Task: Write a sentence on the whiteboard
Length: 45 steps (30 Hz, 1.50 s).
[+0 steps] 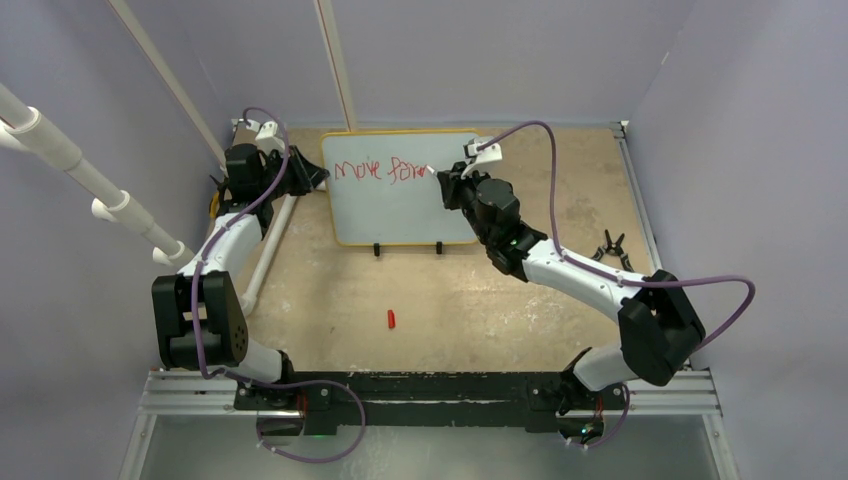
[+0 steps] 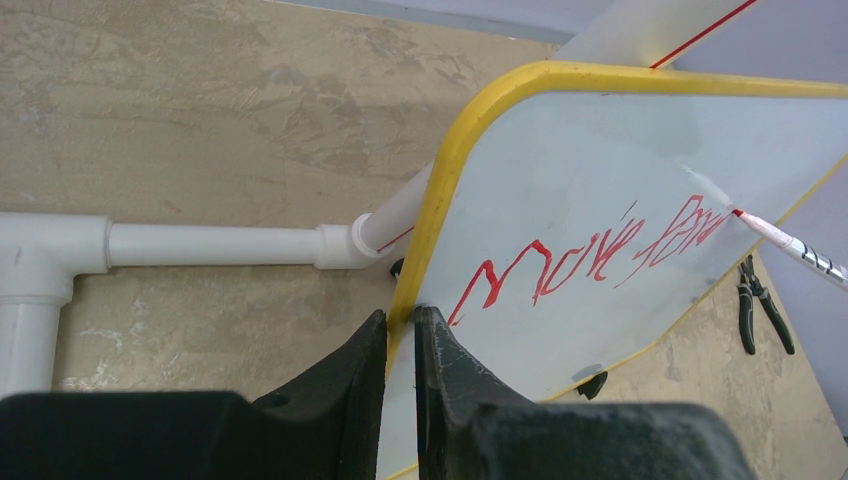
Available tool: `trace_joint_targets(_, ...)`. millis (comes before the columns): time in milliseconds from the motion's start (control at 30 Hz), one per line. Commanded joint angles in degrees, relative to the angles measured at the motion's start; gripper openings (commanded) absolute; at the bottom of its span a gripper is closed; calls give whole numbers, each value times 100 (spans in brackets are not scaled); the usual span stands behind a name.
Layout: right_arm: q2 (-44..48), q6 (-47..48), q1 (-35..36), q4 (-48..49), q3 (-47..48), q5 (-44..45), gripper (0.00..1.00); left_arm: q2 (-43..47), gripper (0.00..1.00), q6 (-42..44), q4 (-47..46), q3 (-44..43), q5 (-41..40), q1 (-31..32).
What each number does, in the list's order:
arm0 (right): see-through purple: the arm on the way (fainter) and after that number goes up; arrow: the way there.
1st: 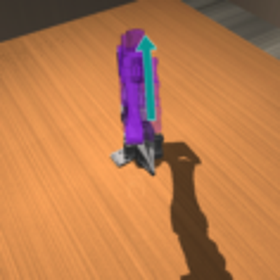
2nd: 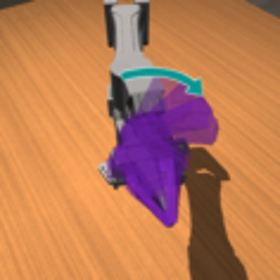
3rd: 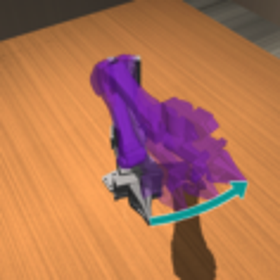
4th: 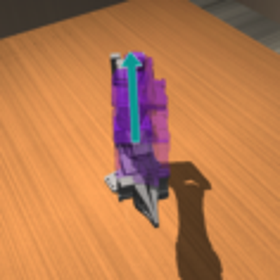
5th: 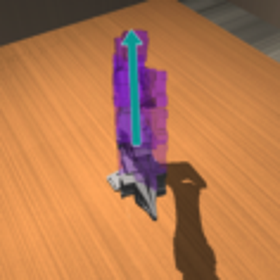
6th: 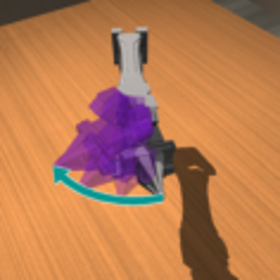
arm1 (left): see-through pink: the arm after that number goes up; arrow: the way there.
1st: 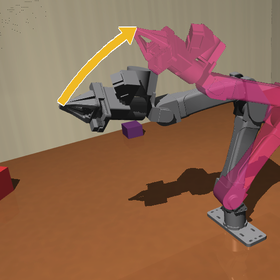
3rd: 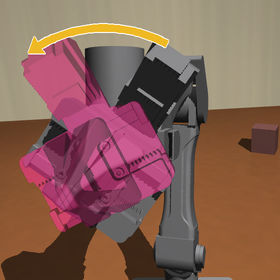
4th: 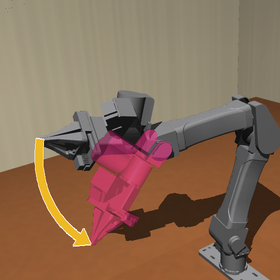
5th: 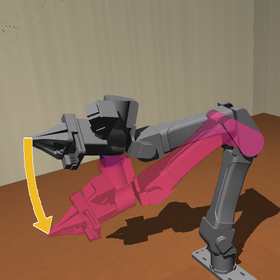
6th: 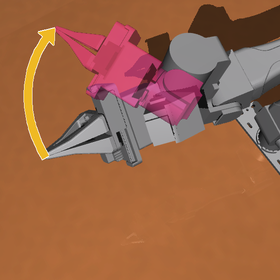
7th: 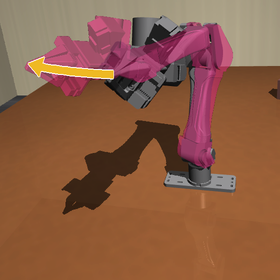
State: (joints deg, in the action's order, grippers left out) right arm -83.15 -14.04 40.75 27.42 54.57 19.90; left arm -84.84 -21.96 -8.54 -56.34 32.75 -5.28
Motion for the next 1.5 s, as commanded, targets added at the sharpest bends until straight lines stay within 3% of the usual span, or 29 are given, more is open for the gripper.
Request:
trace_joint_targets(0, 124, 93, -59, 32, 146, 225, 0, 169, 15, -24, -181, -1, 101, 7)
trace_joint_targets(500, 280, -302, -52, -171, -392, 208, 0, 196, 15, -33, -192, 12, 116, 9)
trace_joint_targets(1467, 281, 88, -59, 112, 78, 210, 0, 180, 15, -11, -176, 2, 83, 7)
